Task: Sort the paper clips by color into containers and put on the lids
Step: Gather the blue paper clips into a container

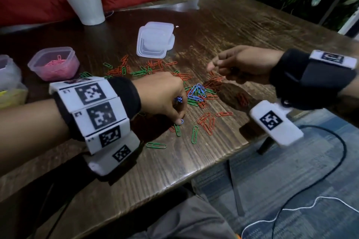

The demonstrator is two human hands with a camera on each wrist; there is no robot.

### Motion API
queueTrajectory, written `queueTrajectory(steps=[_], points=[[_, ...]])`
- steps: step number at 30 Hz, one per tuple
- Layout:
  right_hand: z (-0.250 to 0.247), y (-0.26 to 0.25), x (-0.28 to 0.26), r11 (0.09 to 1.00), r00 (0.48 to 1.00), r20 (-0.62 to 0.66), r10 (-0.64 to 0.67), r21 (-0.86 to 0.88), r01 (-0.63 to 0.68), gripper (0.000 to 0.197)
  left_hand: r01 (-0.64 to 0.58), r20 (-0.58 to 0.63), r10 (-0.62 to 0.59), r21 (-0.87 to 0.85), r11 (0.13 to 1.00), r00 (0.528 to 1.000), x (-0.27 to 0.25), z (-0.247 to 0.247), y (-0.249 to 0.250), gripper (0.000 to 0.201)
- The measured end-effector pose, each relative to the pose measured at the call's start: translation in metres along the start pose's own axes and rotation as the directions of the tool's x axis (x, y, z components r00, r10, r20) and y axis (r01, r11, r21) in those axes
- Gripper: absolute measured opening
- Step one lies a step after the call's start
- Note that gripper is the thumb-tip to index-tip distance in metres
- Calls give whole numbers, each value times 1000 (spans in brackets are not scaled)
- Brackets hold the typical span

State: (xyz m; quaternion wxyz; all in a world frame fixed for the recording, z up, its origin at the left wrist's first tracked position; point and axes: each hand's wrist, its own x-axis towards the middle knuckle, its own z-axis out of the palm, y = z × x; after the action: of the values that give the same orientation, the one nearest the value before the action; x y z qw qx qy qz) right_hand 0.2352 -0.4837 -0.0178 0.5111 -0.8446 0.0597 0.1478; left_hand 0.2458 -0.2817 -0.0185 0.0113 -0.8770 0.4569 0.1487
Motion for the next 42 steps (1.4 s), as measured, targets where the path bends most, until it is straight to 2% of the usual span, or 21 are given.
queueTrajectory(steps=[2,3,6,9,11,13,15,16,17,19,21,24,25,27,30,32,34,36,38,40,42], points=[[4,-6,9,952,993,-113,-38,-305,2,25,5,57,-4,-16,1000,998,4,2,-1,20],[6,-9,14,903,991,-122,-56,-431,-2,27,15,89,-12,-38,999,996,4,2,-2,20],[20,-14,25,800,998,-64,-1,-598,-37,27,71,136,-29,-311,948,990,2,4,-12,17],[33,-17,29,777,999,-32,35,-627,-47,25,138,36,-153,-664,735,988,-2,1,-20,22],[37,-18,29,796,997,0,74,-602,-59,23,229,67,-310,-820,525,949,1,-2,-23,22],[36,-17,30,851,991,49,122,-519,-79,23,272,142,-374,-907,323,917,4,-6,-26,22],[33,-15,29,919,985,103,139,-384,-89,15,279,190,-354,-934,221,916,8,-8,-28,25],[30,-14,27,942,983,116,139,-321,-95,16,291,211,-341,-935,203,916,10,-7,-29,26],[26,-13,26,955,983,118,144,-278,-106,22,306,227,-339,-931,201,913,12,-5,-29,27],[19,-12,22,958,979,120,166,-256,-131,32,339,229,-364,-900,274,903,18,0,-28,29],[12,-9,20,963,968,156,196,-218,-159,37,327,163,-373,-841,432,913,24,2,-25,25],[8,-8,16,974,963,169,208,-130,-188,36,255,-1,-322,-611,749,947,33,1,-19,25],[7,-8,14,978,968,156,194,-102,-180,35,272,-38,-337,-506,819,941,36,0,-16,27],[9,-6,11,986,980,134,146,-97,-134,32,317,-89,-370,-357,879,925,42,-2,-11,26],[17,-4,7,986,990,104,99,-146,-83,26,348,-50,-390,-358,866,919,50,-1,-8,28],[26,-5,6,952,996,57,65,-302,-44,23,362,47,-385,-459,811,922,50,-1,-11,23],[33,-7,6,855,999,29,19,-518,-1,18,361,74,-384,-537,762,920,46,-1,-15,20],[37,-8,7,752,999,53,0,-658,35,34,354,38,-402,-554,754,915,40,-3,-23,22],[41,-11,7,751,998,67,10,-659,37,37,361,15,-418,-536,763,908,31,-6,-28,24],[45,-15,7,741,998,62,14,-670,31,30,355,-22,-433,-537,765,901,23,-9,-30,24],[46,-17,10,764,998,56,23,-645,19,22,341,-59,-474,-616,710,879,20,-11,-32,27]])
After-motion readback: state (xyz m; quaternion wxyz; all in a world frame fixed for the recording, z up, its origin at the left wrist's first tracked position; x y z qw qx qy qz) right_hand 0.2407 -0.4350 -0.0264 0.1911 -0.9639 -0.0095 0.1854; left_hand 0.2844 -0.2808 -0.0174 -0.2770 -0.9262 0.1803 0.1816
